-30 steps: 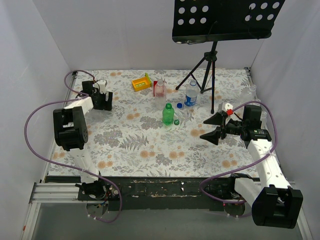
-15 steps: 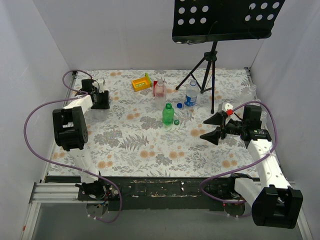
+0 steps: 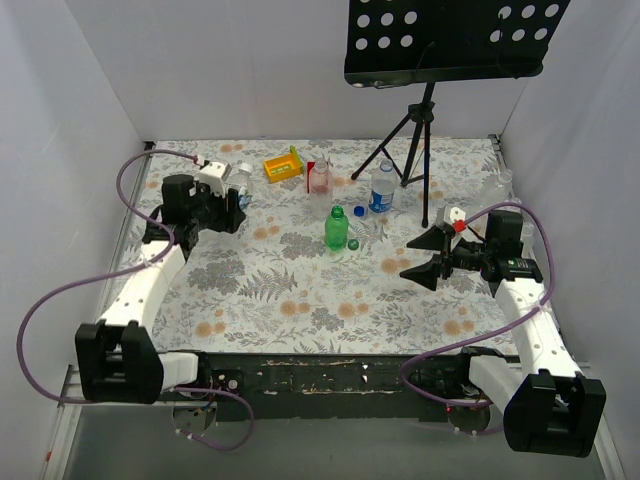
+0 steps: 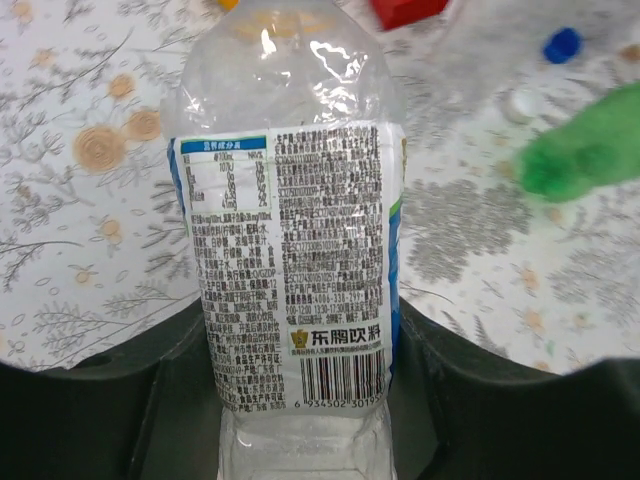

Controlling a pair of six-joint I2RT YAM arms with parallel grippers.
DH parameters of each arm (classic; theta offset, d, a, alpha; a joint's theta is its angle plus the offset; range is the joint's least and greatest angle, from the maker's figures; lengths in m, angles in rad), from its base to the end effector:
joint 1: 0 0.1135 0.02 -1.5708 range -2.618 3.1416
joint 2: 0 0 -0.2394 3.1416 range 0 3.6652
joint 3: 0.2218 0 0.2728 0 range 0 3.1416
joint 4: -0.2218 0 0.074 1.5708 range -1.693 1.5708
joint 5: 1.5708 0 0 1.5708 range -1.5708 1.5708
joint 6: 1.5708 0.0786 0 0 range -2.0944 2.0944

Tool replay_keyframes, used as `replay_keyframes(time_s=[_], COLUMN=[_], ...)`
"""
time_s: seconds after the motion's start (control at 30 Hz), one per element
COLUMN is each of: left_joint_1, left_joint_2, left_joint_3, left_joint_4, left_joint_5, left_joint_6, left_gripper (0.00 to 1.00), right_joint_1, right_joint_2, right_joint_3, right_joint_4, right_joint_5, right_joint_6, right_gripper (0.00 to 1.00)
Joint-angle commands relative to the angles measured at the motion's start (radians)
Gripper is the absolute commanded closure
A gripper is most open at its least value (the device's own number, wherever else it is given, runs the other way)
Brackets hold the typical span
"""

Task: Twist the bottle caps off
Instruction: Pick up the plastic bottle at the center of the board.

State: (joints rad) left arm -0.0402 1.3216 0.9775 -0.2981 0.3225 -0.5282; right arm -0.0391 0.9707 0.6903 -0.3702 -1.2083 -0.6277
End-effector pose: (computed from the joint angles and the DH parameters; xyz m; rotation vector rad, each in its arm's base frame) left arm 0.3494 -0.0390 0.2233 -0.3656 2.2270 -0.6671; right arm 0.2409 0.0641 0.2334 -1.0954 1.5218 0.8694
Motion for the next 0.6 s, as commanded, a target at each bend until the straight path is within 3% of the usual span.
replay_keyframes(time_s=[0.0,0.13,0.3,0.43,0.57], left_joint_1=[-0.042,-0.085,-0.107,-0.136,-0.171], left_joint_2=[-0.189,-0.373,-0.547,-0.613,-0.636], left_joint_3=[-0.095,-0.177,-0.241,-0.26,-0.278], left_joint_4=[0.034,0.034,0.037,0.031,0.036], left_joint_5=[0.137,0.234,0.391,0.481,0.556], left_joint_6=[0.007,-0.003,-0.027,-0.05,-0.065], left_gripper=[0.98,0.99,1.0,1.0,1.0], right_joint_1=[-0.001,-0.002,-0.001,-0.002,-0.002], right_joint_2=[0.008,0.014,0.058,0.089,0.089], right_joint_3=[0.003,0.043,0.19,0.325,0.402], right_joint_4=[-0.05,-0.127,-0.373,-0.541,-0.605], right_joint_5=[-0.04,-0.024,0.001,0.004,0.003], right_joint_6=[-0.058,-0.11,-0.263,-0.325,-0.319], right_gripper=[0.14,0.14,0.15,0.15,0.15])
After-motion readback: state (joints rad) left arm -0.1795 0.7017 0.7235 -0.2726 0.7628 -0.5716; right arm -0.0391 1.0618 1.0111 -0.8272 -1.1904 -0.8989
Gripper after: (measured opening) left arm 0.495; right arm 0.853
